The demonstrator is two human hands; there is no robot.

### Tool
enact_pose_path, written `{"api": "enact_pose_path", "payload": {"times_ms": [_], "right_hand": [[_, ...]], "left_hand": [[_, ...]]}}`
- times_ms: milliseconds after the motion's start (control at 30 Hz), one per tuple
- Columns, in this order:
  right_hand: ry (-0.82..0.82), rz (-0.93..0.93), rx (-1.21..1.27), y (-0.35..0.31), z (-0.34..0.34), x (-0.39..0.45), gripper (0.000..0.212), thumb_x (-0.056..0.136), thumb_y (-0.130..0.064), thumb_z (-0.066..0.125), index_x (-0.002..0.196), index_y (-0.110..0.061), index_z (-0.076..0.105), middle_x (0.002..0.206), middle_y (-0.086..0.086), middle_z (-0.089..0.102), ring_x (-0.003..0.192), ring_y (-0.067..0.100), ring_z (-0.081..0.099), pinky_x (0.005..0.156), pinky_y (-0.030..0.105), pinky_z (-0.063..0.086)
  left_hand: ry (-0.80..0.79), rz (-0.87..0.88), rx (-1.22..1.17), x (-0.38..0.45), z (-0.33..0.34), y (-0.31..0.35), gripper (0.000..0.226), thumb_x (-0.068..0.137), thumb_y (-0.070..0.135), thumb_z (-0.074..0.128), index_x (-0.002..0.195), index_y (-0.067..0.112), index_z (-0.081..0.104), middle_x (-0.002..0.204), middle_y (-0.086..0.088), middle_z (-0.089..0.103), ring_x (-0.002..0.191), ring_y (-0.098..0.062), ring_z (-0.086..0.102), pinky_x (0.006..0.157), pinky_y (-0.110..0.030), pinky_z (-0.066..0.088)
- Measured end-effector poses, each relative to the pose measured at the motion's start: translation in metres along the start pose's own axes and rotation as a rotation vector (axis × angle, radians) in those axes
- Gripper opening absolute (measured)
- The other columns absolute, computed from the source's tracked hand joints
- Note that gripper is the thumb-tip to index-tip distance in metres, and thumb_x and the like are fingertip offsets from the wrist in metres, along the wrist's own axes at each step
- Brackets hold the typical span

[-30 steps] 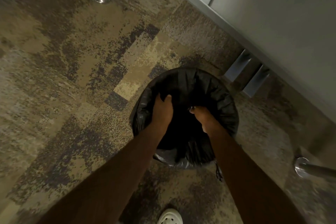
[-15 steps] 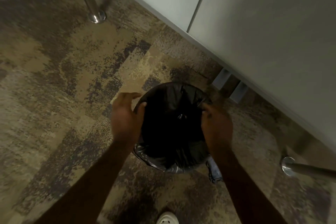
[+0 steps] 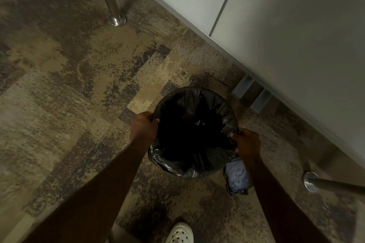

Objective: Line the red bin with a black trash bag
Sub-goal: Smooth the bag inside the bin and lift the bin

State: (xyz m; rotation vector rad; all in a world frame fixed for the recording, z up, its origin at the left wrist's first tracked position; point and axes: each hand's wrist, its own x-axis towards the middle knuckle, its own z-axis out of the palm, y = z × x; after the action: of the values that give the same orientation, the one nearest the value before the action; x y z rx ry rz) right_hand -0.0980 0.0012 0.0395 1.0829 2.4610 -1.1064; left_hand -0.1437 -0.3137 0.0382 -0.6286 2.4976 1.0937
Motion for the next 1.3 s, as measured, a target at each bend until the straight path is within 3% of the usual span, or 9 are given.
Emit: {"api": "enact_pose_path", "payload": {"times_ms": [133,333,500,667,767,867,1033,1200,1300], "right_hand": [[-0.030,-0.012,0.060,-0.004,-0.002,-0.001,0.008,0.076,-0.017,0.075,0.076,-0.025,0.076,0.072,-0.003,0.073,0.072,0.020,0.071,0.073,0.036,0.058],[-0.024,-0.157,0.013,-0.054,-0.004,-0.032,0.013,0.078,-0.015,0.076,0.091,-0.015,0.079,0.067,-0.004,0.067,0.061,0.007,0.063,0.060,0.020,0.046],[-0.121,-0.247,-0.020,-0.129,0.005,-0.072,0.017,0.082,-0.013,0.071,0.098,-0.011,0.077,0.084,0.008,0.074,0.080,0.026,0.070,0.079,0.039,0.056],[-0.172,-0.355,-0.073,-0.209,0.035,-0.099,0.017,0.081,-0.012,0.070,0.096,-0.011,0.077,0.084,0.010,0.075,0.078,0.027,0.072,0.078,0.043,0.059],[-0.165,-0.412,-0.093,-0.261,0.065,-0.115,0.015,0.080,-0.013,0.071,0.093,-0.012,0.078,0.077,0.004,0.073,0.069,0.020,0.068,0.065,0.031,0.055],[-0.139,-0.455,-0.124,-0.314,0.095,-0.126,0.006,0.079,-0.011,0.070,0.079,-0.007,0.075,0.062,0.009,0.064,0.053,0.014,0.053,0.053,0.023,0.036],[-0.148,-0.416,-0.114,-0.405,0.134,-0.134,0.011,0.082,-0.008,0.068,0.088,-0.004,0.077,0.076,0.016,0.072,0.068,0.030,0.067,0.063,0.035,0.053],[-0.113,-0.403,-0.127,-0.476,0.172,-0.124,0.011,0.082,-0.007,0.067,0.087,-0.003,0.076,0.067,0.014,0.065,0.056,0.021,0.053,0.055,0.024,0.039],[-0.118,-0.382,-0.110,-0.512,0.196,-0.107,0.013,0.080,-0.007,0.066,0.071,-0.012,0.073,0.061,0.015,0.061,0.053,0.020,0.048,0.059,0.030,0.037]], "left_hand": [[0.011,-0.036,-0.055,0.001,-0.012,-0.003,0.021,0.091,0.019,0.068,0.107,0.008,0.076,0.099,-0.015,0.076,0.094,-0.032,0.070,0.071,-0.027,0.045],[0.083,-0.066,-0.089,-0.013,-0.066,0.000,0.018,0.090,0.017,0.067,0.101,0.006,0.076,0.094,-0.018,0.075,0.090,-0.036,0.070,0.072,-0.032,0.050],[0.160,-0.160,-0.156,-0.030,-0.139,-0.006,0.018,0.088,0.015,0.065,0.099,0.008,0.077,0.087,-0.017,0.075,0.086,-0.035,0.070,0.071,-0.032,0.049],[0.255,-0.216,-0.197,-0.028,-0.213,-0.024,0.019,0.086,0.013,0.064,0.098,0.007,0.077,0.087,-0.022,0.075,0.086,-0.038,0.070,0.068,-0.030,0.042],[0.317,-0.230,-0.220,-0.006,-0.261,-0.033,0.019,0.088,0.014,0.064,0.098,0.004,0.077,0.088,-0.025,0.074,0.087,-0.041,0.069,0.067,-0.030,0.040],[0.352,-0.234,-0.234,0.022,-0.308,-0.037,0.020,0.089,0.015,0.063,0.099,0.004,0.076,0.090,-0.027,0.073,0.089,-0.041,0.068,0.068,-0.031,0.041],[0.335,-0.203,-0.240,0.075,-0.385,-0.035,0.018,0.089,0.013,0.061,0.095,0.003,0.075,0.087,-0.024,0.072,0.086,-0.040,0.067,0.068,-0.032,0.043],[0.321,-0.185,-0.263,0.136,-0.438,-0.028,0.019,0.090,0.015,0.062,0.100,0.007,0.076,0.080,-0.013,0.072,0.075,-0.030,0.066,0.067,-0.029,0.045],[0.319,-0.204,-0.304,0.179,-0.451,-0.025,0.019,0.092,0.014,0.062,0.102,0.008,0.076,0.072,-0.002,0.065,0.068,-0.023,0.065,0.058,-0.023,0.042]]}}
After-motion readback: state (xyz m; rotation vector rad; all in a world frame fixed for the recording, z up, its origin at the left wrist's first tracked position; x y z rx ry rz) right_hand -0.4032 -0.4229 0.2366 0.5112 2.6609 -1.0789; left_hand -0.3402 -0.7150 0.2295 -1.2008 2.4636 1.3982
